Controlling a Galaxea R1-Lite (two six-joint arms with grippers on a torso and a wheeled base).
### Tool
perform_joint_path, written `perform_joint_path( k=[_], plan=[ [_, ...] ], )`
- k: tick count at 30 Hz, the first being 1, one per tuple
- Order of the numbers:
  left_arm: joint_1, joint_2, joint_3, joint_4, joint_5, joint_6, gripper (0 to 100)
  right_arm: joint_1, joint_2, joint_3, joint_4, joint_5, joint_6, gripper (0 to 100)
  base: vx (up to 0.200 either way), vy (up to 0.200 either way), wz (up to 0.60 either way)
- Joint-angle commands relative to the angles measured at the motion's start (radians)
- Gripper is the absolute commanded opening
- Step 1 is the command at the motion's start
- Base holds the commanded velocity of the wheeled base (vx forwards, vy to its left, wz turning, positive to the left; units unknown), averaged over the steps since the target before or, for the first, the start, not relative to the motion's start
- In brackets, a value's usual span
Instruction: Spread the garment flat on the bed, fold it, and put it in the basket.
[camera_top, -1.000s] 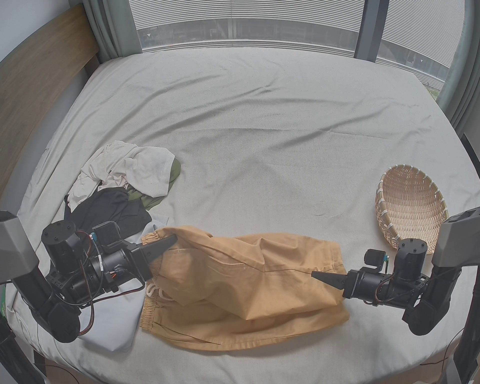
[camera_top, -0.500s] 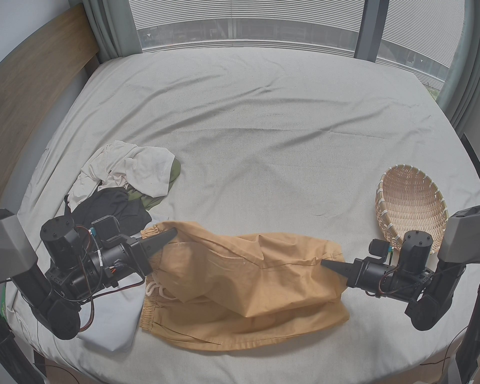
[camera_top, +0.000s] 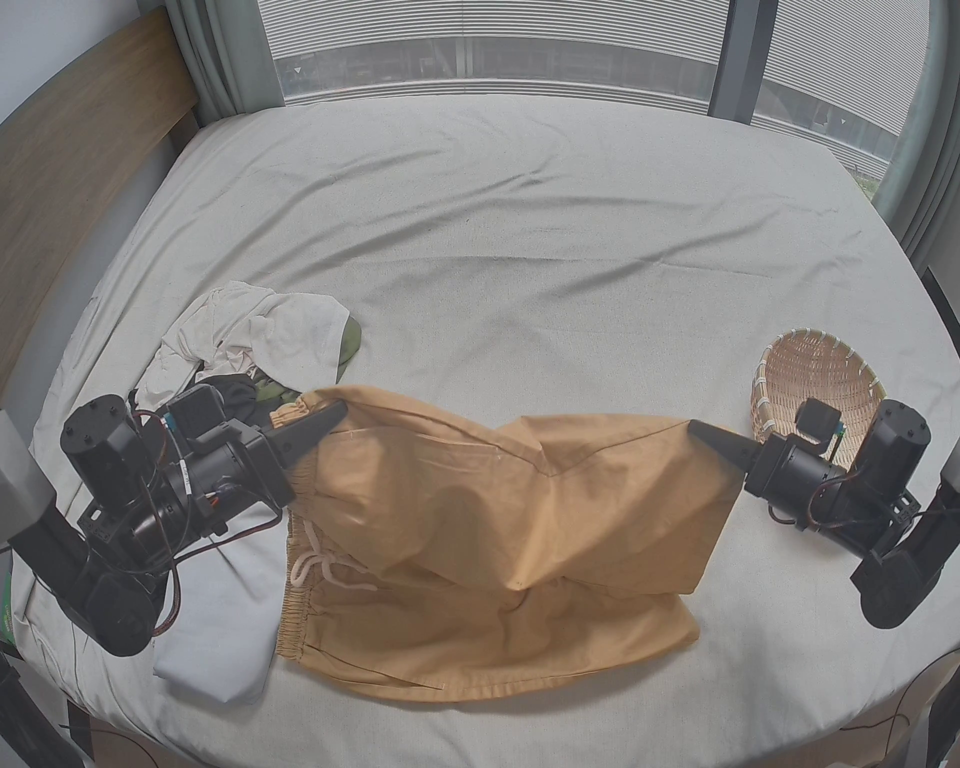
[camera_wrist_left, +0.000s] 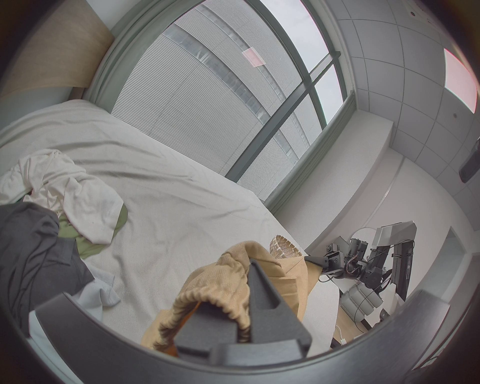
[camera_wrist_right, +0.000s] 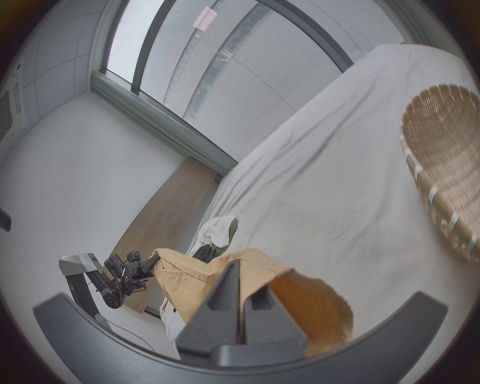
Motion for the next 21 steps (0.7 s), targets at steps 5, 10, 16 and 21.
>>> perform_joint_path(
  k=[5,10,16,21],
  plan=[
    [0.069,-0.037,0.003,0.0,-0.101,0.0,0,-0.067,-0.091,-0.03,0.001,0.004,0.022,0,0.0,0.0,0.0],
    [0.1,-0.032,-0.008,0.0,-0.106,0.0,0,-0.084,-0.107,-0.042,0.001,0.005,0.037,0,0.0,0.0,0.0],
    [0.105,-0.034,-0.017,0.0,-0.114,-0.004,0,-0.104,-0.105,-0.04,0.001,0.008,0.037,0,0.0,0.0,0.0],
    [0.105,-0.034,-0.018,0.0,-0.117,-0.01,0,-0.129,-0.105,-0.042,0.001,0.011,0.037,0,0.0,0.0,0.0]
  ],
)
